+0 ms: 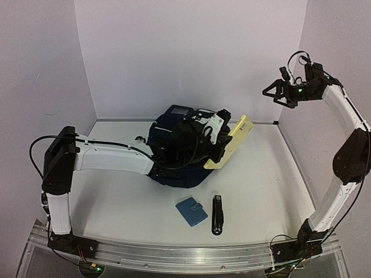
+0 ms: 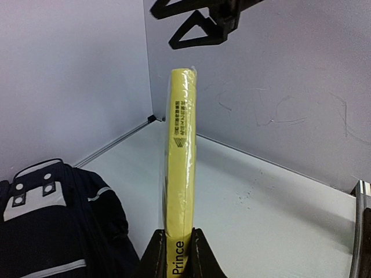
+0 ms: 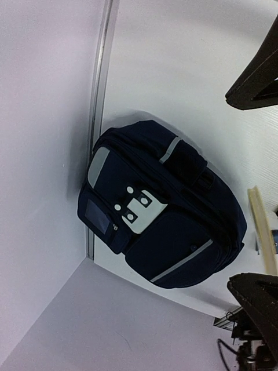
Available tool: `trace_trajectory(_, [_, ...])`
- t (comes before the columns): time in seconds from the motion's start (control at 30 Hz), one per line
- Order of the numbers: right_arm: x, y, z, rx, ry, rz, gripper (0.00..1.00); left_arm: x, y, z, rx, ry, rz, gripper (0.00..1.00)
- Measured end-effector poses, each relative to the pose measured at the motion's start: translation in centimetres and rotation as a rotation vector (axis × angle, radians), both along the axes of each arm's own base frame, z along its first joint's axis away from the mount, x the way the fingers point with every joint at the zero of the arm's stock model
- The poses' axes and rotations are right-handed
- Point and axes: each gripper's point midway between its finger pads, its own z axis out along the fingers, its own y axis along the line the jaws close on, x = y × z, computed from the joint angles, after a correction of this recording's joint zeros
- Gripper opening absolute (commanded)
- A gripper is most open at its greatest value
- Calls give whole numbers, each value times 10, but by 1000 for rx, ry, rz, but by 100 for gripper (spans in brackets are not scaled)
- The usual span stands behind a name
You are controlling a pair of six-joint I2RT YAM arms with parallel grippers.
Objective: Pack the student bag
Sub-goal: Pick up the book from the center of the board.
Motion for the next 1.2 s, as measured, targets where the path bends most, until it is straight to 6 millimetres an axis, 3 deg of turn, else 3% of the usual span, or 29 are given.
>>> trace_trajectory(0.1, [-12, 3, 6, -2, -23, 31, 98, 8, 21, -4, 51, -29, 5, 0])
trace_trajectory(0.2, [-23, 7, 0, 19, 5, 48, 98, 3, 31, -11, 137, -80, -8, 0])
trace_trajectory(0.43, [-45, 12, -52, 119, 253, 7, 98, -36, 20, -10, 340, -337, -67, 0])
trace_trajectory(0.5, [-52, 14, -58, 143, 303, -5, 98, -44, 18, -5, 360, -382, -80, 0])
trace_trajectory(0.6, [-60, 15, -49, 165, 311, -20, 98, -49, 21, 10, 359, -424, -76, 0])
trace_trajectory(0.73, [-71, 15, -23, 177, 265, -42, 98, -53, 30, 39, 321, -460, -63, 0])
trace_trajectory(0.9, [-70, 12, 1, 203, 240, -88, 98, -62, 39, 72, 298, -532, -42, 0])
trace_trajectory(1.03, [-70, 14, -3, 253, 296, -111, 98, -60, 43, 82, 344, -625, -5, 0])
trace_trajectory(1.2, [-71, 21, -23, 324, 391, -122, 98, -45, 47, 88, 439, -786, 103, 0])
